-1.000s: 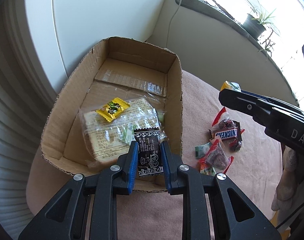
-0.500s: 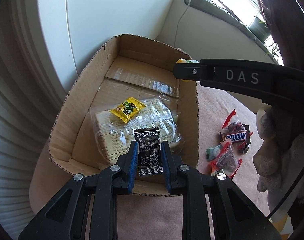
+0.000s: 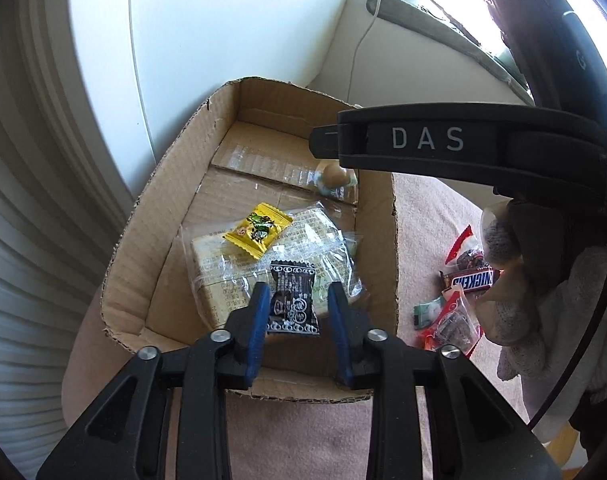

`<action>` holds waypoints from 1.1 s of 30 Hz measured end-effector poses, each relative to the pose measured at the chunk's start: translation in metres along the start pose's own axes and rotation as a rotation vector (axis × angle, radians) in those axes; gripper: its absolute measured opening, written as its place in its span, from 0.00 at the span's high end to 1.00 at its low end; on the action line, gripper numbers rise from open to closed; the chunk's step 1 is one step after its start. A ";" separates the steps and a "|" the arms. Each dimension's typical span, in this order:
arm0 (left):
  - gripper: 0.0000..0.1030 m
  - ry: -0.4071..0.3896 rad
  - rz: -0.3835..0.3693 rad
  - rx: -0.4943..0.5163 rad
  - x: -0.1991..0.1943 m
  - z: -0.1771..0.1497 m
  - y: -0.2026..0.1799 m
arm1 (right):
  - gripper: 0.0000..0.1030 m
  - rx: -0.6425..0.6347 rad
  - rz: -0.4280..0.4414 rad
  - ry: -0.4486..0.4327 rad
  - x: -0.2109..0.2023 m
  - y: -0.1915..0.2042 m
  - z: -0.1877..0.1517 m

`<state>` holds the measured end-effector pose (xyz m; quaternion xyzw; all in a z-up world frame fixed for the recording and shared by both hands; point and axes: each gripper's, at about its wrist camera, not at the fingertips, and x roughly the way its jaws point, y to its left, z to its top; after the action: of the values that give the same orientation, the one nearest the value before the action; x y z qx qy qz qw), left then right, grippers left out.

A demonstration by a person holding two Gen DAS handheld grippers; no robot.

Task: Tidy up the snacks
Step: 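Open the left gripper to drop the black packet while the right gripper releases the jelly cup, then move both open grippers from the box back over the remaining snacks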

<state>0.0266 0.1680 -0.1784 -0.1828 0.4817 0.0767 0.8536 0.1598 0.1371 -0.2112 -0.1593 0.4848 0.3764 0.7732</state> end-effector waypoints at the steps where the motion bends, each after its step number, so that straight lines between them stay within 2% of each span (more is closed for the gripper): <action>1: 0.57 -0.006 0.003 0.001 -0.001 0.000 0.000 | 0.39 0.000 -0.002 -0.005 -0.001 0.000 0.000; 5: 0.57 -0.008 0.009 0.007 -0.004 0.000 0.000 | 0.36 -0.001 -0.011 -0.010 -0.005 0.002 -0.003; 8: 0.55 -0.008 0.011 0.009 -0.005 0.001 -0.001 | 0.30 0.002 -0.011 -0.016 -0.010 0.003 -0.007; 16: 0.55 -0.012 0.010 0.014 -0.011 0.000 -0.003 | 0.29 0.027 -0.025 -0.038 -0.030 -0.007 -0.017; 25: 0.55 -0.007 -0.017 0.030 -0.012 -0.003 -0.014 | 0.29 0.097 -0.042 -0.064 -0.067 -0.042 -0.041; 33: 0.55 0.024 -0.060 0.081 -0.010 -0.020 -0.041 | 0.29 0.194 -0.070 -0.089 -0.105 -0.086 -0.077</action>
<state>0.0183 0.1235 -0.1695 -0.1635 0.4890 0.0293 0.8563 0.1486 -0.0125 -0.1667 -0.0836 0.4785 0.3073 0.8183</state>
